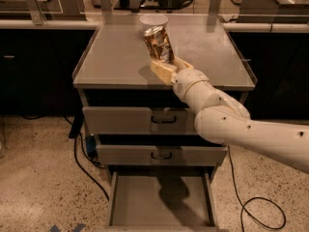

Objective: Pick orange can from bottom drawer and place on counter

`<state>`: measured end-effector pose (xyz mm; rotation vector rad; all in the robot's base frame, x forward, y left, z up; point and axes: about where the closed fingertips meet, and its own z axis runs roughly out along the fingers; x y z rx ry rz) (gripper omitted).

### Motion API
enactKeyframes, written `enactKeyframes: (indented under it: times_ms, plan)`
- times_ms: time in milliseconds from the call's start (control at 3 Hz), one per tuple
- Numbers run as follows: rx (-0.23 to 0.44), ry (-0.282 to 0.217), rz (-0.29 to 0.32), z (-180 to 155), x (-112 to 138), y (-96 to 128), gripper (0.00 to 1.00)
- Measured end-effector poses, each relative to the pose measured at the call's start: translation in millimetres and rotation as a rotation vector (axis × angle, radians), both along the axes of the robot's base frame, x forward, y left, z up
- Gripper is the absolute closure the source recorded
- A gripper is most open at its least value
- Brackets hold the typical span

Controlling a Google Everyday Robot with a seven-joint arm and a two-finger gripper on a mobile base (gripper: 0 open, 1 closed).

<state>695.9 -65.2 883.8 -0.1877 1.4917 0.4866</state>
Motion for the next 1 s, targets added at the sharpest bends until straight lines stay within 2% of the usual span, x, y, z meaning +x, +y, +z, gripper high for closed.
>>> enactKeyframes:
  times_ms: [333,667,1000]
  plan:
    - [0.028,0.034,-0.023,-17.2,17.8,6.5,1.0]
    - [0.052,0.1,-0.08,-43.1,29.4,6.9,1.0]
    - [0.051,0.14,-0.096,-52.5,28.6,7.9,1.0]
